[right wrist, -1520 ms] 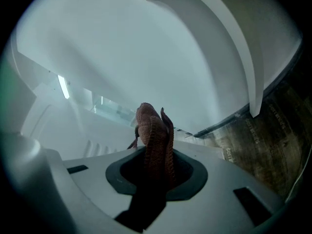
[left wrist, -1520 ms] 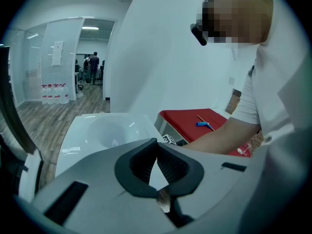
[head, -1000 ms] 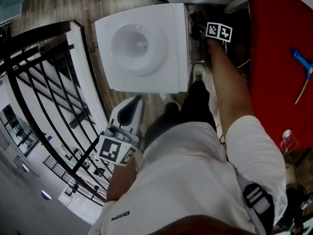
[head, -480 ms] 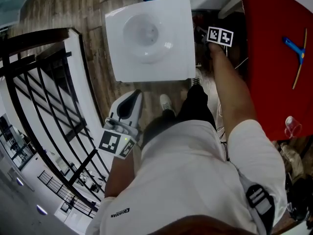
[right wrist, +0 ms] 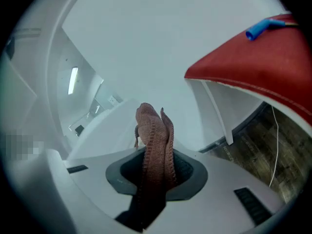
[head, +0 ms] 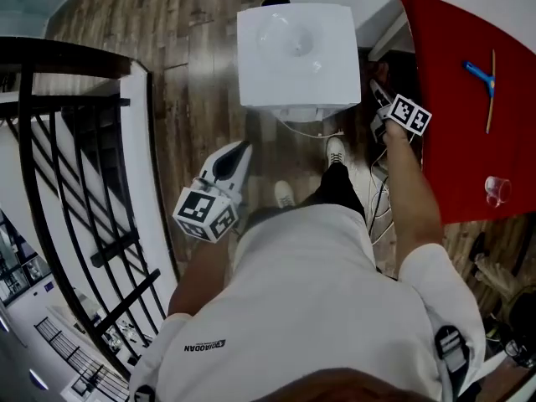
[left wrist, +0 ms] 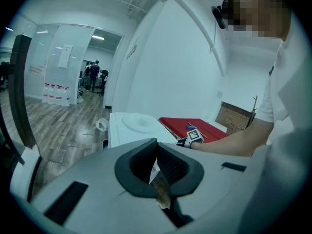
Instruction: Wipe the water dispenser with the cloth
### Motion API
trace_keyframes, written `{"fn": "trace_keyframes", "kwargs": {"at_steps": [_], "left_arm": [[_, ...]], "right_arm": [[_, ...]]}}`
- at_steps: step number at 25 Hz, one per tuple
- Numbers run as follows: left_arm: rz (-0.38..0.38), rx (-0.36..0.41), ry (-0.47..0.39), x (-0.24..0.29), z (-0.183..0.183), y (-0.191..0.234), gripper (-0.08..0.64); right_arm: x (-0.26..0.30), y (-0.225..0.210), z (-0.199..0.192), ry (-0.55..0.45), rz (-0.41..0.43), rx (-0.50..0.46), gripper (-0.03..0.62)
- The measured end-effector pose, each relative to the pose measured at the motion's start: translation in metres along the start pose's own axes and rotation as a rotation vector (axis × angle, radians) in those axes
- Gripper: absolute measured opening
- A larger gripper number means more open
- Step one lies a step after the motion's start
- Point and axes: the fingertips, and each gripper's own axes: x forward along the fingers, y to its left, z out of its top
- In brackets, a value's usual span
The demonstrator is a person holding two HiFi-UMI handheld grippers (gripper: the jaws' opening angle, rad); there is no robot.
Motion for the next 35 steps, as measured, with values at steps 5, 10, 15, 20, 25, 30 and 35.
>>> {"fn": "trace_keyframes", "kwargs": {"at_steps": [5, 10, 15, 20, 25, 30, 35], "left_arm": [[-0.060, 0.037, -0.056, -0.044, -0.006, -0.005, -0.003], [-0.112, 0.058, -0.092, -0.078, -0.012, -0.004, -0.003], [-0.187, 0.058, -0.070, -0.092, -0.018, -0.019, -0.003], [-0.254, 0.063, -0.086, -0.091, -0.011, -0.046, -0.003], [-0.252, 0.060, -0.127, -0.091, 0.005, -0.057, -0.003], [-0.218, 0.044, -0.155, -0.099, 0.010, -0.071, -0.003], [-0.147, 0.024, -0.218, -0.106, 0.027, -0.072, -0.003]], "right_arm": [[-0.081, 0.072, -0.005, -0.140, 0.034, -0.016, 0.086], [-0.143, 0.154, -0.042, -0.187, 0.124, 0.004, 0.086], [-0.191, 0.254, -0.083, -0.164, 0.233, -0.036, 0.086], [-0.226, 0.331, -0.102, -0.096, 0.304, -0.167, 0.086], [-0.232, 0.370, -0.108, -0.033, 0.325, -0.392, 0.086], [-0.245, 0.391, -0.112, 0.006, 0.346, -0.522, 0.086], [-0.281, 0.391, -0.102, -0.012, 0.362, -0.558, 0.086]]}}
